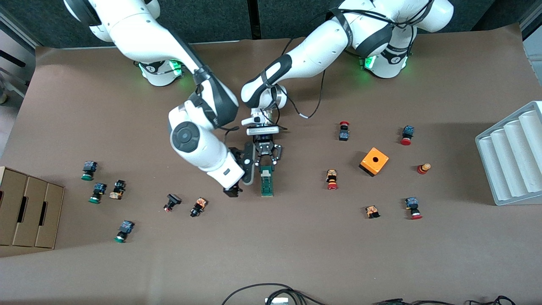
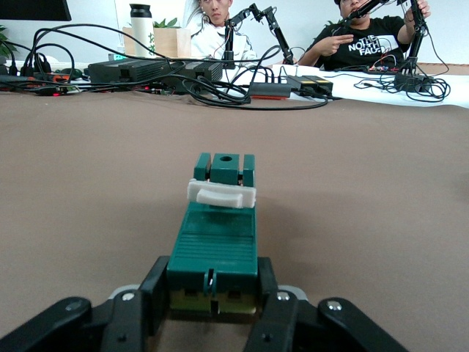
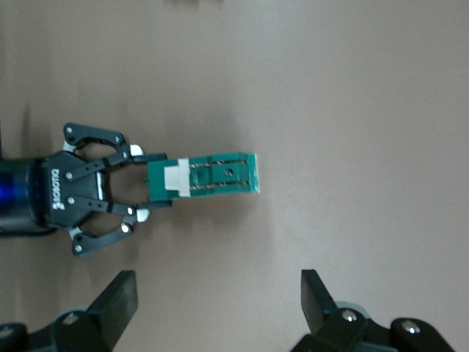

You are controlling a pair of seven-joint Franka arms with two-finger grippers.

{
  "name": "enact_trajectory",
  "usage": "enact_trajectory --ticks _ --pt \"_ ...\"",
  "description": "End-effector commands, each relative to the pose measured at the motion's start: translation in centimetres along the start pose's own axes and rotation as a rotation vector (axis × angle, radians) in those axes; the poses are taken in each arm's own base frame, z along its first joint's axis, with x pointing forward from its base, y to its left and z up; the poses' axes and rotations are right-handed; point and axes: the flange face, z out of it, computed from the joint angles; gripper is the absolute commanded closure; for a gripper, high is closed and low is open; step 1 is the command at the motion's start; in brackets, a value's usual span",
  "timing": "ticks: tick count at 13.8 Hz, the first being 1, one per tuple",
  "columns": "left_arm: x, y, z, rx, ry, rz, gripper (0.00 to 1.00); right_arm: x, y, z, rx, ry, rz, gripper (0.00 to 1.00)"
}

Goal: Close load switch with both arms
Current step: 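Lower the right gripper onto the white lever of the switch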

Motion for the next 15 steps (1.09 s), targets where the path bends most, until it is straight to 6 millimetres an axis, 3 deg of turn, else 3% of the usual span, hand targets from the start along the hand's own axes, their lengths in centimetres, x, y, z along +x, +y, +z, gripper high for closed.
enact_trajectory --ticks 1,10,15 --pt "-2.3 -0.8 -0.3 0.003 -0.035 -0.013 0.49 0.0 0.5 1.2 -0.002 0.017 0.024 0.01" --pt "-2.4 -0.7 -0.4 0.002 -0.036 -0.012 0.50 2.8 -1.3 6.4 -0.046 0.026 0.030 0.01" --pt "-2.4 -0.7 -0.4 0.002 -0.036 -0.012 0.50 2.9 -1.5 8.1 -0.060 0.024 0.025 0.01"
